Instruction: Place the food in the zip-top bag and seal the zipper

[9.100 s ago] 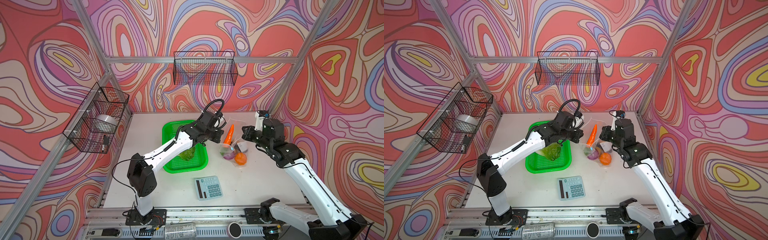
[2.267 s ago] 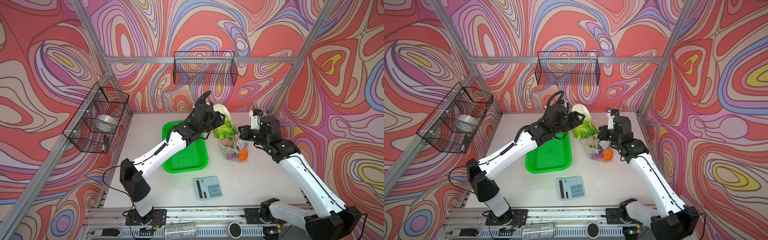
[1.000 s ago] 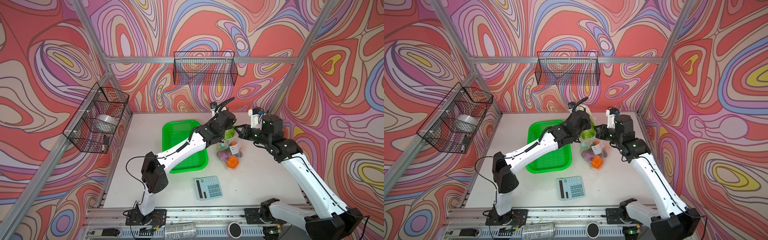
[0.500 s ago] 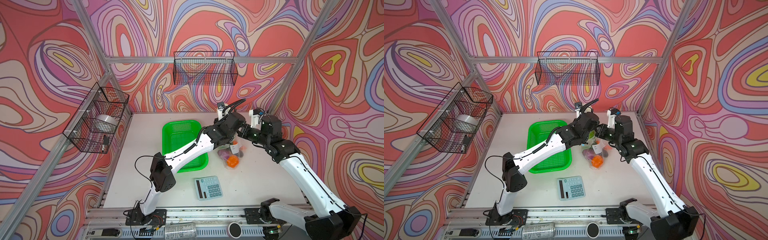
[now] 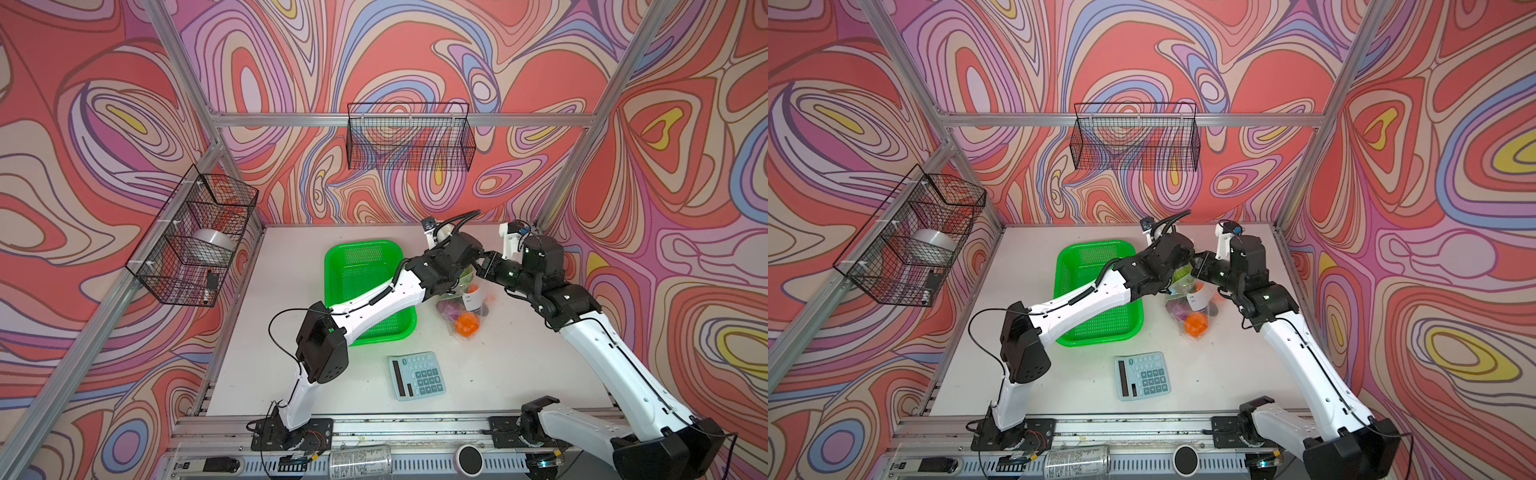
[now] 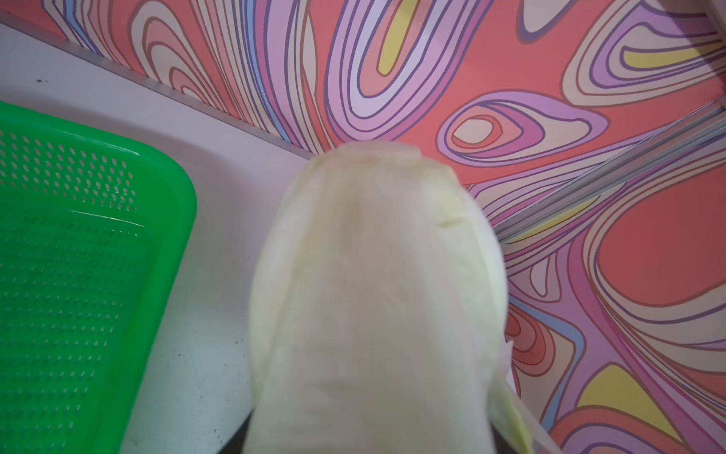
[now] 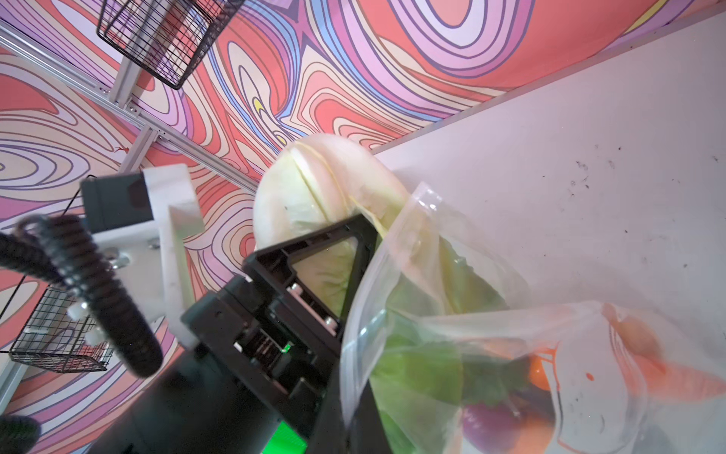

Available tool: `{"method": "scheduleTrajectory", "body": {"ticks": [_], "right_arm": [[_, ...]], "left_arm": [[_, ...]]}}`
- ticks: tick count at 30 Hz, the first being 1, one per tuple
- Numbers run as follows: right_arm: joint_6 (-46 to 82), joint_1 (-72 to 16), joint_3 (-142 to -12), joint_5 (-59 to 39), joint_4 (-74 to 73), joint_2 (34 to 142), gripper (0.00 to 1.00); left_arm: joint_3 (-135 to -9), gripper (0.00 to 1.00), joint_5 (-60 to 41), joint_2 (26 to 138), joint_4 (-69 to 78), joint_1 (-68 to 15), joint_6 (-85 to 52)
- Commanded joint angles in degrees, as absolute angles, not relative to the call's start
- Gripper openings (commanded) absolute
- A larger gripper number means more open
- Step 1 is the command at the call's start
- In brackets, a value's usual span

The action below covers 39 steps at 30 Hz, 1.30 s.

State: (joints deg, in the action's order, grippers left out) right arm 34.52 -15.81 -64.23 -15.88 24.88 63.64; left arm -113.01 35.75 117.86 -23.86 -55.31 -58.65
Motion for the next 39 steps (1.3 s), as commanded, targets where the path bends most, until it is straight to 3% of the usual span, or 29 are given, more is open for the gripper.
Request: {"method": "scheduleTrajectory", "body": {"ticks": [1,9,22,39], "right_arm": [[34.54,-16.00,-63.90,-15.48,22.68,61.97,0.00],[34.54,-15.93,-63.69,-15.56,22.43,62.04,0.00],[34.18,-15.66,-63.25,-14.65,23.21,61.08,0.00],[35.88,-15.30,-63.71,-18.62,21.36,60.57,0.00]], "left_arm": [[-111.42,0.49,35.80,115.09,-21.93,-55.55,-63.27],[-117.01,0.51,35.02,114.75,-24.04,-55.12,-59.28],[-111.96,0.48,31.63,112.35,-24.36,-54.49,-74.95],[-116.36,0.46,37.35,116.45,-22.62,-54.58,-70.05]]}}
